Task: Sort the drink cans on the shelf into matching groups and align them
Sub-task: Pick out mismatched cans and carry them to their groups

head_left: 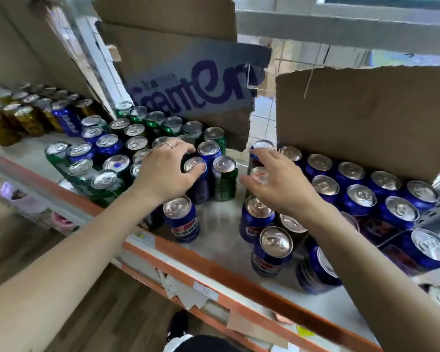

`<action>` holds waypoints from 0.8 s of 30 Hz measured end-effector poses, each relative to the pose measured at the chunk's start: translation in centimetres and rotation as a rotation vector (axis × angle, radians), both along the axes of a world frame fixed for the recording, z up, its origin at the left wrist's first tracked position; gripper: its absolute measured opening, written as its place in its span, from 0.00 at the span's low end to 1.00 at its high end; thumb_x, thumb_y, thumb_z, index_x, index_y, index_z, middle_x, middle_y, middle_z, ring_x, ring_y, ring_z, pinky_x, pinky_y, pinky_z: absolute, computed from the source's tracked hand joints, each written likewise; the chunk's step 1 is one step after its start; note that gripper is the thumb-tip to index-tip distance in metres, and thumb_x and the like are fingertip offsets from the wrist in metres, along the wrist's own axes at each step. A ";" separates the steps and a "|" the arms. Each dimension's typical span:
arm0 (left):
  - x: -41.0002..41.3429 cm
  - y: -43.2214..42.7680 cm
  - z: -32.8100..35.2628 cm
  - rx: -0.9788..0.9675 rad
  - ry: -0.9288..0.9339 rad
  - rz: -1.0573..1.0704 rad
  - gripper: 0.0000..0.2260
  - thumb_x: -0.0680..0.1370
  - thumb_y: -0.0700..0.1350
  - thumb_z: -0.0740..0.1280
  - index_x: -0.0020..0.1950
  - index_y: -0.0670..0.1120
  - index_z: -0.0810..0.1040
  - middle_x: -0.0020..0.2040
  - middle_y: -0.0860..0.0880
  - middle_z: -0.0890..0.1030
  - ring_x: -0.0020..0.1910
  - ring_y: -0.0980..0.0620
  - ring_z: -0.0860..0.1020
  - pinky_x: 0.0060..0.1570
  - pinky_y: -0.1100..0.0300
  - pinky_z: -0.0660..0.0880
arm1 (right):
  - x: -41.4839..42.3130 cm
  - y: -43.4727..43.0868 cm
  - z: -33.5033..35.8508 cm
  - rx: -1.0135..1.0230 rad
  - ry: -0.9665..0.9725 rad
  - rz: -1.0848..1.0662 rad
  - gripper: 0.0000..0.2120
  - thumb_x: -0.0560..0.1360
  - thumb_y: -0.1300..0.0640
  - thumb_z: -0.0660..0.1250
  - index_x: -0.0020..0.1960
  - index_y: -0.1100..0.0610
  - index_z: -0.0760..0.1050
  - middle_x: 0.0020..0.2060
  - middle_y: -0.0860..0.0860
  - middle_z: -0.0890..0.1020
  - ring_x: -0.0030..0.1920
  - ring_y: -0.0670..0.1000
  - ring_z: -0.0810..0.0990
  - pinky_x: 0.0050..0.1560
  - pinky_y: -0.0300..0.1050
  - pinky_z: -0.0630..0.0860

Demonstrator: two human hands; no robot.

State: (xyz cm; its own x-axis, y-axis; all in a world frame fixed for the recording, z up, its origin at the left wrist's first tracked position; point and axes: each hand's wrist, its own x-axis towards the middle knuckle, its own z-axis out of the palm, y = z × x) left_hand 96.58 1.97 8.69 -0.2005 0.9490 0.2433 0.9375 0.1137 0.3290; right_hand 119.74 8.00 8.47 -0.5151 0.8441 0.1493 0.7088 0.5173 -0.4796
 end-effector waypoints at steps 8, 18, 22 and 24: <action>-6.5 1.0 -0.7 -0.038 -0.022 -0.068 0.20 0.76 0.57 0.68 0.64 0.48 0.77 0.64 0.50 0.77 0.61 0.46 0.75 0.62 0.50 0.70 | -6.4 0.4 0.3 -0.038 -0.098 -0.005 0.32 0.78 0.41 0.64 0.78 0.51 0.61 0.75 0.48 0.67 0.73 0.53 0.66 0.71 0.55 0.65; -13.2 2.2 -2.0 -0.115 -0.076 -0.175 0.22 0.76 0.58 0.64 0.66 0.48 0.76 0.65 0.49 0.75 0.64 0.46 0.73 0.64 0.46 0.70 | -12.0 0.6 -1.6 -0.053 -0.169 -0.056 0.33 0.78 0.40 0.64 0.77 0.53 0.62 0.75 0.49 0.68 0.73 0.54 0.67 0.69 0.58 0.68; -14.9 3.0 -2.7 -0.134 -0.113 -0.215 0.19 0.77 0.54 0.66 0.66 0.48 0.76 0.64 0.49 0.75 0.65 0.46 0.73 0.65 0.45 0.70 | -13.2 0.6 -2.1 -0.024 -0.206 -0.097 0.33 0.76 0.42 0.67 0.77 0.49 0.61 0.75 0.47 0.67 0.73 0.56 0.64 0.70 0.60 0.66; -15.1 3.3 -3.2 -0.136 -0.116 -0.242 0.18 0.78 0.51 0.68 0.66 0.48 0.76 0.65 0.49 0.75 0.65 0.46 0.72 0.65 0.47 0.68 | -13.6 0.6 -2.3 -0.028 -0.237 -0.111 0.35 0.74 0.45 0.70 0.77 0.47 0.61 0.75 0.46 0.66 0.73 0.57 0.62 0.69 0.60 0.65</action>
